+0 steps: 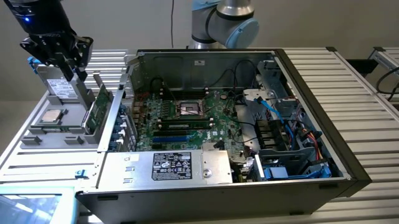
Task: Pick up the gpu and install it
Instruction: 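Pick up the gpu and move the gpu toward the slot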
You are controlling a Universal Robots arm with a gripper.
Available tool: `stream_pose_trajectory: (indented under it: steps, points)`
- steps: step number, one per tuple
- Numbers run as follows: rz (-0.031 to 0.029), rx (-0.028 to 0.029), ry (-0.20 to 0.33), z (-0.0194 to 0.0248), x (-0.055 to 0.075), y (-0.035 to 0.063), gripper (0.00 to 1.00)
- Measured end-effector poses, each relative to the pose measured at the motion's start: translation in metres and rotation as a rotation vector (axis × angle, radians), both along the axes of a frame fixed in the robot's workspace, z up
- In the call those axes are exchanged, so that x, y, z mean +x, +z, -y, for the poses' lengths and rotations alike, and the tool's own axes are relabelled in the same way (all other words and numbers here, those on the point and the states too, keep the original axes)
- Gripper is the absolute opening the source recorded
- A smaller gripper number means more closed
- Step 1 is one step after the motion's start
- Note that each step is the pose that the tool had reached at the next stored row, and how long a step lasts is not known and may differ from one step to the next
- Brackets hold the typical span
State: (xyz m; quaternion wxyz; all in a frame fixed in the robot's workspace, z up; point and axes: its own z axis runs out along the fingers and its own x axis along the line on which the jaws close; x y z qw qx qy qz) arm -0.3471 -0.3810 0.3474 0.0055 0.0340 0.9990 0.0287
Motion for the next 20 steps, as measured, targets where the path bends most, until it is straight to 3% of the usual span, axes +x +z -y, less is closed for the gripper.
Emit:
stream_pose_trajectory:
  steps: [2,3,5,10,15,20]
  points:
    - [0.0,0.0055,0.0,0.0006,-0.001,-0.0037,0.4]
    - [-0.0001,0.0074,0.0,0.001,-0.001,-0.0055,0.46]
    - [-0.0001,0.0094,0.0,0.0028,-0.001,-0.009,0.46]
    - [0.0008,0.0105,0.0,0.0084,-0.002,-0.0182,0.46]
    - [-0.0038,0.0104,0.0,0.0093,-0.002,-0.0265,0.46]
    - [-0.0038,0.0111,0.0,0.0093,-0.002,-0.0356,0.46]
